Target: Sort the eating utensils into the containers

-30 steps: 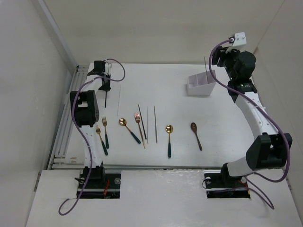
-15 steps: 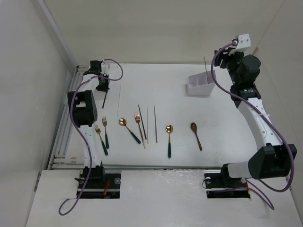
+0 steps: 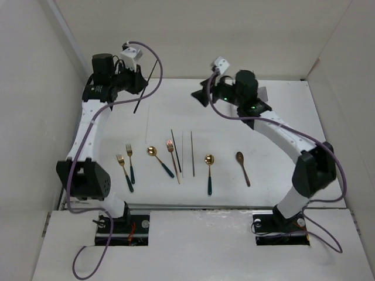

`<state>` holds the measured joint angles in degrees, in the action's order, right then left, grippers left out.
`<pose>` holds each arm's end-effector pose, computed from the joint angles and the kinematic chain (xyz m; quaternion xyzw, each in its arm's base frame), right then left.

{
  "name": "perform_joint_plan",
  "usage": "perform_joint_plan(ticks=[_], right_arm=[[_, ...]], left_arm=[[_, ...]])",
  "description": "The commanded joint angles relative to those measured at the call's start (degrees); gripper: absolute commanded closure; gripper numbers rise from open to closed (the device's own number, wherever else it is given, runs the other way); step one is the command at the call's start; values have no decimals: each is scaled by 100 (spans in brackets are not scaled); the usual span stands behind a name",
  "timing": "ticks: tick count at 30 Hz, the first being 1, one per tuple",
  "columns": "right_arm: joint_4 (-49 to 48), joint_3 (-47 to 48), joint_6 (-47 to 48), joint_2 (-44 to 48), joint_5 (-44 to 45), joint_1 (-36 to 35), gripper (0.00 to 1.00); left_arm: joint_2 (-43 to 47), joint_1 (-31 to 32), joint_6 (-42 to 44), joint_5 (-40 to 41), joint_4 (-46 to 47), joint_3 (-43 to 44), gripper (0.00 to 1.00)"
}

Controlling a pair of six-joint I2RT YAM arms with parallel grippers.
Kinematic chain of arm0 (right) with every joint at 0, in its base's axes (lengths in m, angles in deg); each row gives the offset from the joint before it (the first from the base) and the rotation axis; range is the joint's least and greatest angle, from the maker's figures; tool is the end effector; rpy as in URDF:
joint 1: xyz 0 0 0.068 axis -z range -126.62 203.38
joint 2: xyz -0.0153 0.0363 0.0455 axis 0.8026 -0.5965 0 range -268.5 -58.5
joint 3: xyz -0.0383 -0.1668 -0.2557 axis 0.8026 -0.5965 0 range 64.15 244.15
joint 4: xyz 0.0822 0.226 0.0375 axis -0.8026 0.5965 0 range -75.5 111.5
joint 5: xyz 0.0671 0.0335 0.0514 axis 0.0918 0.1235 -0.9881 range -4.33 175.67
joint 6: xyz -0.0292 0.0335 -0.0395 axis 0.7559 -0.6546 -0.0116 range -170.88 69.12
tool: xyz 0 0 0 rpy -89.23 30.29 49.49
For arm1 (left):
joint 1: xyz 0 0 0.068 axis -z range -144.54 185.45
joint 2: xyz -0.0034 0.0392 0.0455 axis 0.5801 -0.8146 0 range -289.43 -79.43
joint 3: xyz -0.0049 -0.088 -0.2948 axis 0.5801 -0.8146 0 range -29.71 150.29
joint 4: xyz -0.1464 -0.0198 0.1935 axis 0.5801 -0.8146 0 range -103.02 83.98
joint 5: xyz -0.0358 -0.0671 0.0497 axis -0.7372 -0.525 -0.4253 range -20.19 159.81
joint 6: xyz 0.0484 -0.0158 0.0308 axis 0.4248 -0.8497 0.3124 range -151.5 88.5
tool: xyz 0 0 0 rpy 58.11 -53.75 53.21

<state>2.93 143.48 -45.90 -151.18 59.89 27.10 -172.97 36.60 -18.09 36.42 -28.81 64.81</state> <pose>0.3328 0.1856 0.4159 -0.3381 0.6322 0.2828 0.6372 0.3650 -0.0314 0.4358 0.2602 0.7664 -0.1791 0.5594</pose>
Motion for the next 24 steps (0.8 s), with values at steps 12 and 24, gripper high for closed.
perform_joint_plan(ticks=[12, 24], right_arm=[[-4797, 725, -4428, -1479, -2177, -887, 30], [-5320, 821, -5199, -1946, -1790, -940, 35]], left_arm=[[1540, 1080, -858, -493, 1400, -558, 100], [1646, 1353, -1033, -309, 1347, -452, 100]])
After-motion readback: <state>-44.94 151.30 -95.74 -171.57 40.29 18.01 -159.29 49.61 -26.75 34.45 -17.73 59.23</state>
